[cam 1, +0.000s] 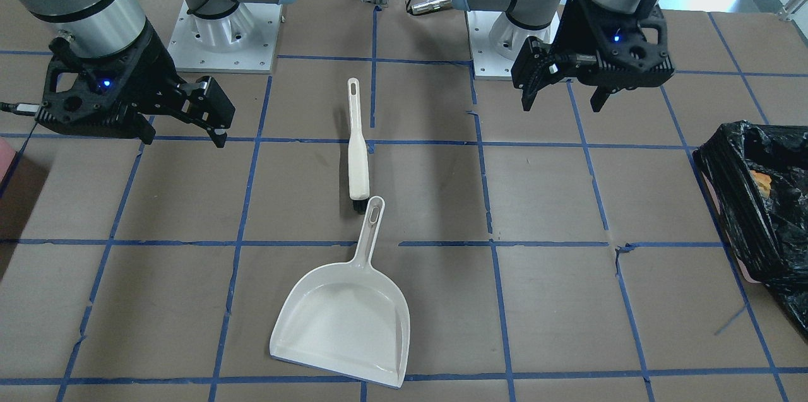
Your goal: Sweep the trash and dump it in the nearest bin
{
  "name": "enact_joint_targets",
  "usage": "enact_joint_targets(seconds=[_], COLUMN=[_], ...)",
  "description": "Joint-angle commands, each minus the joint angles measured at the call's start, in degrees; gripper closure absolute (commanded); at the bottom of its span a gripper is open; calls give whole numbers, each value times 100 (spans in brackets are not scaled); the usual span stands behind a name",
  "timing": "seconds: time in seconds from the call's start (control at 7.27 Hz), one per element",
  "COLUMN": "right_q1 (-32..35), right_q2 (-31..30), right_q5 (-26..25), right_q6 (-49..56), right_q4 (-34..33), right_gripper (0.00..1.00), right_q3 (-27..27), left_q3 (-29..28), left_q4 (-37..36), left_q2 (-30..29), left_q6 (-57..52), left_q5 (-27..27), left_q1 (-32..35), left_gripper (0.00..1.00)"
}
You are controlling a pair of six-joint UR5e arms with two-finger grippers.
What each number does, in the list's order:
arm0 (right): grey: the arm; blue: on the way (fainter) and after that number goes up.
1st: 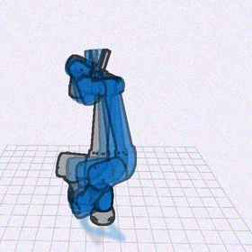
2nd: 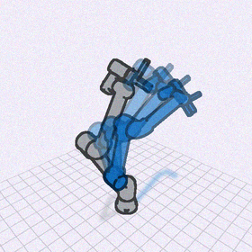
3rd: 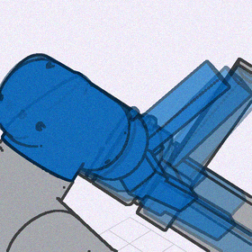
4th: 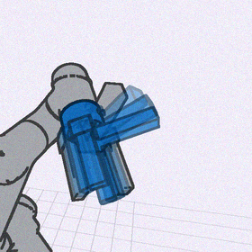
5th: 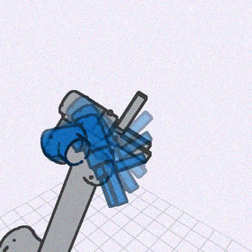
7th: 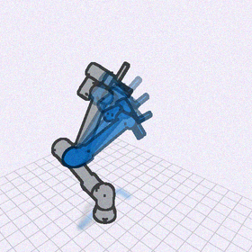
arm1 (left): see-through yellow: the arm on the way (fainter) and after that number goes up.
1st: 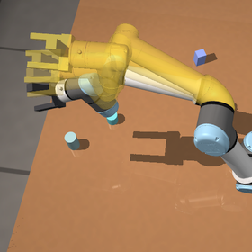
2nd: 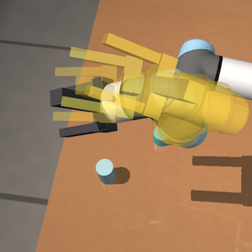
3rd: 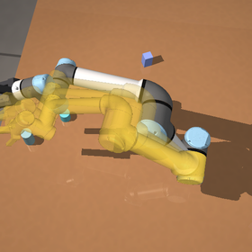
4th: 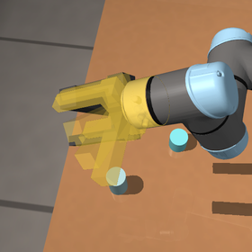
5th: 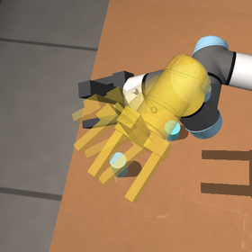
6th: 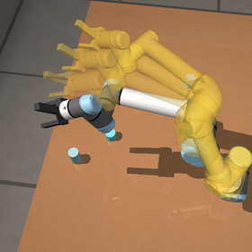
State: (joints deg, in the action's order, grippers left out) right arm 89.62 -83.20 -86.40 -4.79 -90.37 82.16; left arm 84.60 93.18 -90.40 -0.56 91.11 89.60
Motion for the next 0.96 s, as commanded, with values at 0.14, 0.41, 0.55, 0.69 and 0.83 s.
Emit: enact_joint_targets(seconds=[0.14,0.41,0.55,0.69,0.83], right_q1=[-85,-76,-76,-76,-76], right_q2=[-12,-38,-38,-12,-38], right_q5=[-332,-342,-343,-325,-334], right_q6=[-100,-101,-101,-101,-109], right_q4=[-236,-253,-254,-271,-245], right_gripper=[0,0,0,0,0], right_q3=[212,212,212,204,212], left_q3=[-75,-48,-40,-31,-31], left_q4=[78,60,60,60,60], left_q2=[-39,-56,-48,-48,-48], left_q6=[-5,3,-5,-5,-5], left_q5=[-5,-5,-14,-14,-14], left_q1=[-4,5,5,-4,5], left_gripper=[0,0,0,0,0])
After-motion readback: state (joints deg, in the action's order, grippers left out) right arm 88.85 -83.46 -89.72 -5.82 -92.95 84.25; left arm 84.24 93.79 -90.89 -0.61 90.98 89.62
